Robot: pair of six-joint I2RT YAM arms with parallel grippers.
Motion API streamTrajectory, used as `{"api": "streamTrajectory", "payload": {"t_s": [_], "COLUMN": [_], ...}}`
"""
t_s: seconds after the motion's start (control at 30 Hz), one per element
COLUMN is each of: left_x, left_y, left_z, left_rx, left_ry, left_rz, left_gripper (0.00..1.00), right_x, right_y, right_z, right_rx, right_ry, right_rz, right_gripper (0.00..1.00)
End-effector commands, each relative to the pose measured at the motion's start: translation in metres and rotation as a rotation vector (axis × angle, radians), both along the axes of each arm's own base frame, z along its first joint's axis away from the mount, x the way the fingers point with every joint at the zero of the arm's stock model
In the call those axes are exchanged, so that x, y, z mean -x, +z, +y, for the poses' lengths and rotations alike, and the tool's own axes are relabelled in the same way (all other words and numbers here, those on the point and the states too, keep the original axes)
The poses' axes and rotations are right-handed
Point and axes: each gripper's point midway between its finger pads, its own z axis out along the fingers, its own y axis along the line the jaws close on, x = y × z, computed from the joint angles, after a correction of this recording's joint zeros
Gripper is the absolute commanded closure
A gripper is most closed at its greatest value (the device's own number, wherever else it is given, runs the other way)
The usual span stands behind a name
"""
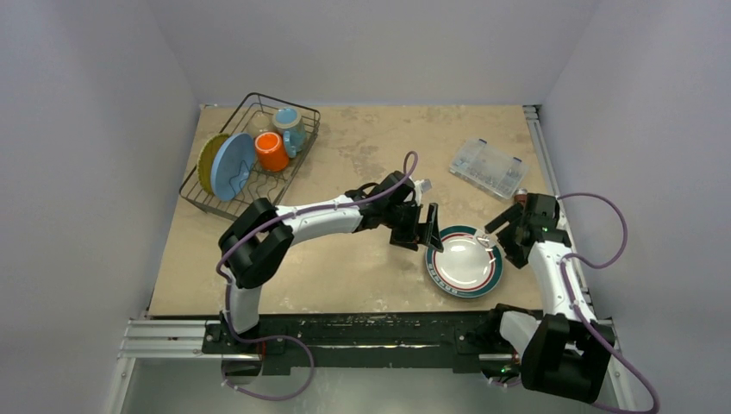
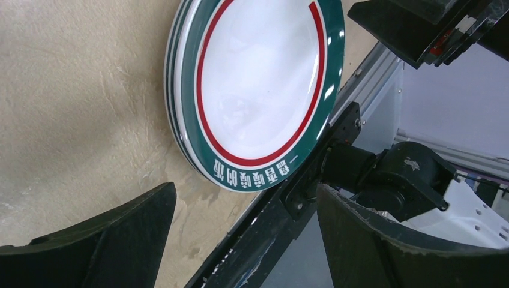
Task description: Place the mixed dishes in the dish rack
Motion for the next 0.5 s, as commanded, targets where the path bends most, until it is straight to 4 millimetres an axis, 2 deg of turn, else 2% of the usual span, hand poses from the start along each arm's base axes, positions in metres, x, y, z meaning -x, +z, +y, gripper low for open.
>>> {"api": "streamTrajectory", "payload": {"t_s": [0.0, 0.13, 0.3, 0.47], "left_x": [-0.006, -0.009, -0.012, -0.014], "left_y": [0.024, 0.025, 0.024, 0.019], "left_z": [0.003, 0.003, 0.001, -0.004], "left_rx": [0.023, 0.015, 0.002, -0.009], "left_ry": [-0.003, -0.010, -0.018, -0.027], "left_rz": [-0.110, -0.136, -0.150, -0.136], "left_gripper": [0.13, 0.13, 0.14, 0.23], "right_x": [0.000, -0.002, -0.002, -0.004], "right_y": [-0.009, -0.013, -0.010, -0.008], "right_z": [0.002, 0.017, 0.021, 0.025], "right_rx": [-0.011, -0.078, -0.102, -0.122], "right_ry": [0.041, 0.076, 0.090, 0.091], "right_rz": [0.020, 0.003, 0.000, -0.011], "right_gripper": [0.22, 0.25, 0.26, 0.26]}}
